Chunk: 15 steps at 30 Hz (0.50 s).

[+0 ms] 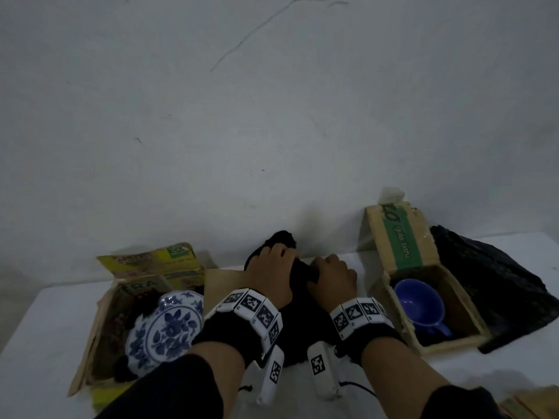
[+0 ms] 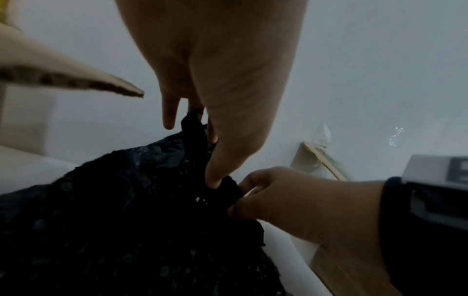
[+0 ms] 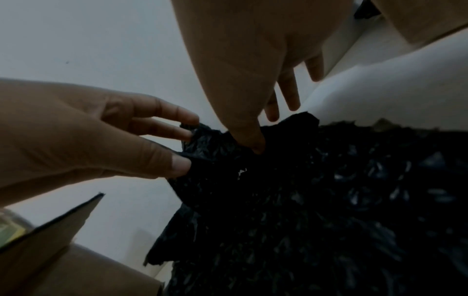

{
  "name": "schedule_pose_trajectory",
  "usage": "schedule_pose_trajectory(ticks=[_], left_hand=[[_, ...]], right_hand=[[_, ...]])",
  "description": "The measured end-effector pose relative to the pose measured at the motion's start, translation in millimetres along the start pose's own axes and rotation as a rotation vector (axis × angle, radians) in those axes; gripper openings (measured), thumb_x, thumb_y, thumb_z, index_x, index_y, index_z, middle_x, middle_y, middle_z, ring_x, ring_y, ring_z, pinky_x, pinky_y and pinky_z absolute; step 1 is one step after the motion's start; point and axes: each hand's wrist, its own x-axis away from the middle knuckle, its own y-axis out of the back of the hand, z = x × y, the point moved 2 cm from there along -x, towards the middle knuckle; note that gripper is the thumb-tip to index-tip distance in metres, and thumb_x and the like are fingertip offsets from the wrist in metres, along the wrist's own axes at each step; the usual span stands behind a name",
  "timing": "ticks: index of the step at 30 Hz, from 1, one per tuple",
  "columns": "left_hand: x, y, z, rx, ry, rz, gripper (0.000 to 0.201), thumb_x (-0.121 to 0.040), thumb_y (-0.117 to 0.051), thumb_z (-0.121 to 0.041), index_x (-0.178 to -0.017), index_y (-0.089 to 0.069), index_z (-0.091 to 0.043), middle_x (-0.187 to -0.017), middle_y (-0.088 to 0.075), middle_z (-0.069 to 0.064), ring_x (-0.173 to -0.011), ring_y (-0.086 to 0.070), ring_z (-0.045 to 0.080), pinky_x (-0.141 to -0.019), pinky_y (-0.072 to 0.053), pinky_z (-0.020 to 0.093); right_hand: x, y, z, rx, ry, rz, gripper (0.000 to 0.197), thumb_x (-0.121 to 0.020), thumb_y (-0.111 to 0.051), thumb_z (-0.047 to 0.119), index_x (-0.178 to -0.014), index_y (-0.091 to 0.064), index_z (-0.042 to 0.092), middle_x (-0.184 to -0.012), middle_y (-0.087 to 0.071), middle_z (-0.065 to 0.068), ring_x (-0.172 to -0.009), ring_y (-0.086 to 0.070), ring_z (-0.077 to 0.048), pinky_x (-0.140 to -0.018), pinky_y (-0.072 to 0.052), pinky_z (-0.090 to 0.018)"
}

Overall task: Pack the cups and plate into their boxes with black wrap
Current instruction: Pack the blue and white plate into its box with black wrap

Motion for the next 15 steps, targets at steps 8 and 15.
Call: schedule_pose_trajectory(ticks=[8,15], left_hand=[[12.5,20.6,-3.7,0.136,0.003,-0.137,0.068,-0.082,-0.055,-0.021,-0.142,-0.024,-0.03,-0.145,-0.024,0.009,-0.119,-0.043,0.032,-0.086,-0.047,0.043],[34.9,58.9,-13.0,0.199,-0.053,-0.427,0.042,-0.085,-0.05,-0.025,-0.127,-0.044,-0.023,-0.121,-0.05,0.007,-0.098,-0.053,0.028,-0.071,-0.046,0.037]], right_hand=[[19.9,41.8,15.3,-0.466,0.118,-0.259,0.01,-0.082,-0.051,0.018,-0.083,-0.049,0.008,-0.084,-0.055,-0.009,-0.076,-0.051,-0.028,-0.063,-0.036,-0.035],[57.4,106.6,42.4,-0.946,0.255,-0.299,0.014,-0.085,-0.047,0.001,-0.081,-0.042,0.013,-0.067,-0.047,-0.002,-0.06,-0.043,-0.015,-0.055,-0.037,-0.029]])
